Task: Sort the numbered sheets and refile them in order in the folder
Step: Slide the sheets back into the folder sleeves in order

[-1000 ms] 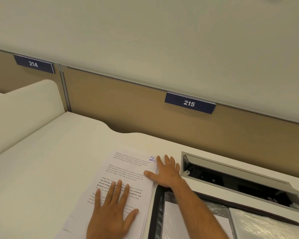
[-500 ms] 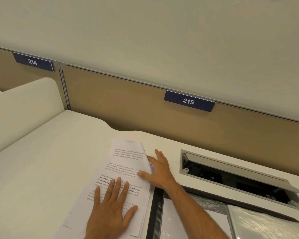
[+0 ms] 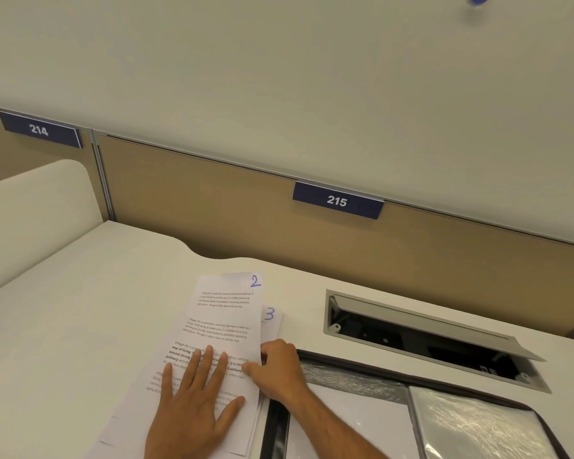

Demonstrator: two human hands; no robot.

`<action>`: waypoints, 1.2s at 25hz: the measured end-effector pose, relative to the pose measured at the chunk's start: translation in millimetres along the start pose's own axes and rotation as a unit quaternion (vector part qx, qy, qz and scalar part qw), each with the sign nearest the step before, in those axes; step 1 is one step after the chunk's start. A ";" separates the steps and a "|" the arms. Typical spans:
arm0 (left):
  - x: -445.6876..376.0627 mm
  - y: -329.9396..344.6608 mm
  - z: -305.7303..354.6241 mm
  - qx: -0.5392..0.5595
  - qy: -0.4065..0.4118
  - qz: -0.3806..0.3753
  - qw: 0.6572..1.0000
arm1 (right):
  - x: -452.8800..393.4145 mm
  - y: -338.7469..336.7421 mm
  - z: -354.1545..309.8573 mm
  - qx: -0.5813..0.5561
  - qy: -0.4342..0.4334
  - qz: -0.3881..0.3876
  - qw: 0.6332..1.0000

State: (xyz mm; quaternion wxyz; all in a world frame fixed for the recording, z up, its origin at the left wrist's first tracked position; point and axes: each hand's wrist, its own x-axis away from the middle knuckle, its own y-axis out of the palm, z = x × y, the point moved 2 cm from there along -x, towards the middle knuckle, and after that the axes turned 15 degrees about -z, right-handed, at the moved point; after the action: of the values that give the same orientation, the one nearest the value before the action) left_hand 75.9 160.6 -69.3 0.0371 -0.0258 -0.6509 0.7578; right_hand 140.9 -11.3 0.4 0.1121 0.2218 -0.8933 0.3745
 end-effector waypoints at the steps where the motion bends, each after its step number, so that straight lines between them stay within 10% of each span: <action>1: -0.5 -0.8 -0.4 0.009 -0.001 -0.001 1.000 | 1.3 1.2 1.7 -0.011 0.001 0.005 1.000; 18: 12.7 -53.8 63.9 0.059 0.071 0.069 0.993 | 105.6 -86.3 50.7 -0.271 0.010 0.075 0.960; 30: 48.4 -3.8 192.9 0.012 0.156 -0.046 0.987 | 244.3 -163.2 207.4 -0.322 0.147 0.153 0.923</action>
State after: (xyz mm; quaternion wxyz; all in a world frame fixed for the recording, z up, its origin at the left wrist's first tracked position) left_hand 10.9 -24.4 -35.9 0.1735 -0.1135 -0.6284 0.7498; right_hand -1.9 -338.1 46.9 0.2488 -0.0235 -0.9622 0.1082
